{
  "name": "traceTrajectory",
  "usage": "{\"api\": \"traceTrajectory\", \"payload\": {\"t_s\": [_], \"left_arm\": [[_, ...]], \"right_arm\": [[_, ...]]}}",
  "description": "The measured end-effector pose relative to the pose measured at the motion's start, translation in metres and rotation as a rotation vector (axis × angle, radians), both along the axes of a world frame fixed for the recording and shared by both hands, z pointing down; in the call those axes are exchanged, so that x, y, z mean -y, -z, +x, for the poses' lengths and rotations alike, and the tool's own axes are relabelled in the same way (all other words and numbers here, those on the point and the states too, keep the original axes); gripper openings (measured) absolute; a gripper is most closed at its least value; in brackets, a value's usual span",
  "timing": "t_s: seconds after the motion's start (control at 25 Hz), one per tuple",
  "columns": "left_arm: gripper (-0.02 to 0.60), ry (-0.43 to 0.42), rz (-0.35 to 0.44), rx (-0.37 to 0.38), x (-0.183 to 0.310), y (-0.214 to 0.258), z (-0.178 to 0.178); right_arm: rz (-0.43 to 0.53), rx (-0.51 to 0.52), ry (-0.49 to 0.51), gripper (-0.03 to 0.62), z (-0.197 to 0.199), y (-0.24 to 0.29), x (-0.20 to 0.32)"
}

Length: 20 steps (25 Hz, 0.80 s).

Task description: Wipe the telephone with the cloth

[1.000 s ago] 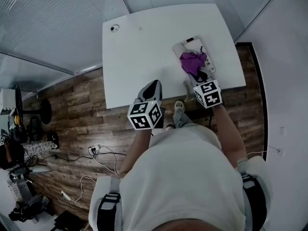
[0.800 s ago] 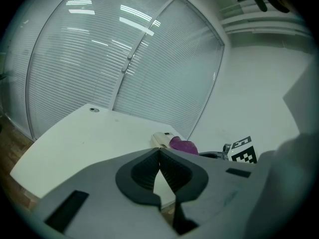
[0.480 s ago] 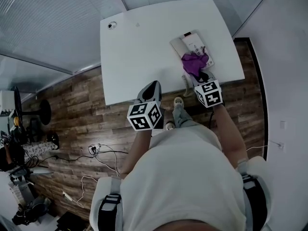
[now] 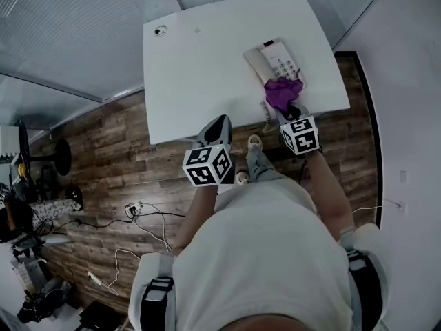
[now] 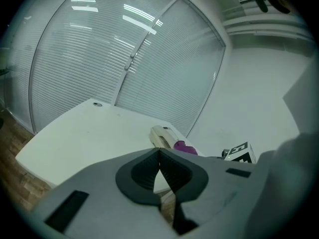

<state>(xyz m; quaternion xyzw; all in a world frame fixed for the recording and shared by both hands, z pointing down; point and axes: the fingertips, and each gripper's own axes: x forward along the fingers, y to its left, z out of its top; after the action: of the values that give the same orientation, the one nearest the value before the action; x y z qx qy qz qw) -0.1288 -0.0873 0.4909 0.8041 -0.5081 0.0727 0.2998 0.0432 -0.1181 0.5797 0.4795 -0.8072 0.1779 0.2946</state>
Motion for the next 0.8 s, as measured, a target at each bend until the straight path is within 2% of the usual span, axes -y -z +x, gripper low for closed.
{"api": "traceTrajectory", "payload": {"t_s": [0.8], "left_arm": [[0.021, 0.006, 0.01, -0.001, -0.022, 0.003, -0.019]], "right_arm": [[-0.005, -0.015, -0.038, 0.089, -0.008, -0.002, -0.022]]}}
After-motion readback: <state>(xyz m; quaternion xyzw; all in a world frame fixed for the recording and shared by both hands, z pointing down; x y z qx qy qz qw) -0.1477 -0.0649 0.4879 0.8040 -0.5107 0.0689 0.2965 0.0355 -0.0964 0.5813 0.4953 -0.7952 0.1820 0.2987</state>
